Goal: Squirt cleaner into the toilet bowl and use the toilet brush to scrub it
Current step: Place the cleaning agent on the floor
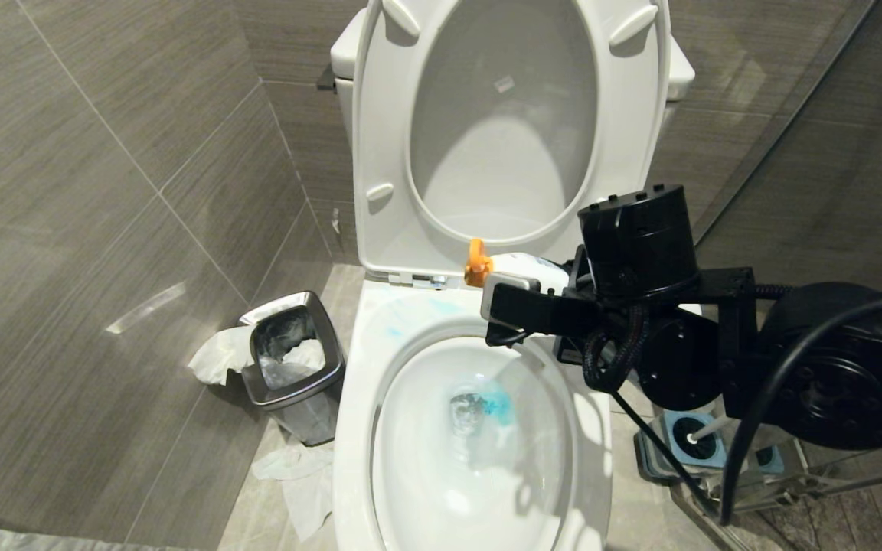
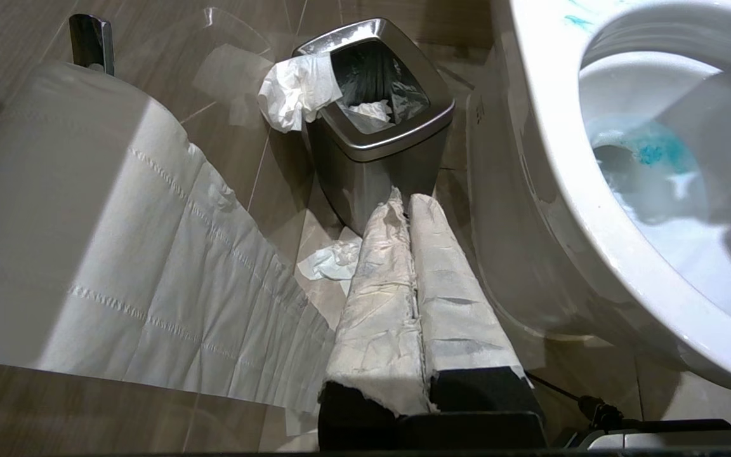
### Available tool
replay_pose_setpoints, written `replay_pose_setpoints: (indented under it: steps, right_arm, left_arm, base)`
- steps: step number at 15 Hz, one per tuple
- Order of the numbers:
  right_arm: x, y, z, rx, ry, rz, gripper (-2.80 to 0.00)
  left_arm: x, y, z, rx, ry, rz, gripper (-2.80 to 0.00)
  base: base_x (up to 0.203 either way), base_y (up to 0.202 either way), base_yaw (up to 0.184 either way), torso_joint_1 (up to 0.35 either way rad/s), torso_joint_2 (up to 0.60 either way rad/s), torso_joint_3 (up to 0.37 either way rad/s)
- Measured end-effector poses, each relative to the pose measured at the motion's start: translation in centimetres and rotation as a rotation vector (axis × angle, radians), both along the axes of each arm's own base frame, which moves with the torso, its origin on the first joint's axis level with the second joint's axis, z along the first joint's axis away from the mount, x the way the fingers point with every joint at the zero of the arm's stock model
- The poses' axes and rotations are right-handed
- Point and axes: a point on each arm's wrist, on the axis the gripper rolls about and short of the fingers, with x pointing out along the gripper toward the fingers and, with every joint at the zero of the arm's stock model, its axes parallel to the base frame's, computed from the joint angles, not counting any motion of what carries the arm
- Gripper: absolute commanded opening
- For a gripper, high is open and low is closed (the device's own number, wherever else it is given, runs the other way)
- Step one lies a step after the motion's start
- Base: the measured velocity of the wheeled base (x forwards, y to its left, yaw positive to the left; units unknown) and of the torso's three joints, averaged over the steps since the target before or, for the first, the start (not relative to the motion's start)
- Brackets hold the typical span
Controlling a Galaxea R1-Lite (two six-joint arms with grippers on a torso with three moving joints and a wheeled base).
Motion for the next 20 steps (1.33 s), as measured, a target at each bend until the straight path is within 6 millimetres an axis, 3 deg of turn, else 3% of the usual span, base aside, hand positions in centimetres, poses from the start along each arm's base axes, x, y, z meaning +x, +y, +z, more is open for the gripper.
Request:
replay_pose_setpoints:
  steps: [5, 9, 15, 20]
  right_arm:
    - [-0.5, 0.1, 0.5, 0.278, 0.050, 0.016, -2.80]
    - [-1.4, -1.2, 1.9, 0.472, 0.120, -0.032, -2.80]
    - [-2.4, -5.3, 5.6, 0.845, 0.138, -0.058, -2.80]
    - [-3.6, -9.9, 6.3, 1.096, 0.143, -0.151, -2.80]
  left_arm:
    - [0.0, 0.0, 0.0, 0.000, 0.000, 0.000, -2.80]
    - [0.0, 0.0, 0.0, 0.000, 0.000, 0.000, -2.80]
    - [0.0, 0.0, 0.0, 0.000, 0.000, 0.000, -2.80]
    - [0.0, 0.0, 0.0, 0.000, 0.000, 0.000, -2.80]
  base:
    - [0.000, 0.000, 0.000, 0.000, 0.00, 0.000]
    - [0.000, 0.000, 0.000, 0.000, 0.00, 0.000]
    - [0.000, 0.000, 0.000, 0.000, 0.00, 0.000]
    - [0.000, 0.000, 0.000, 0.000, 0.00, 0.000]
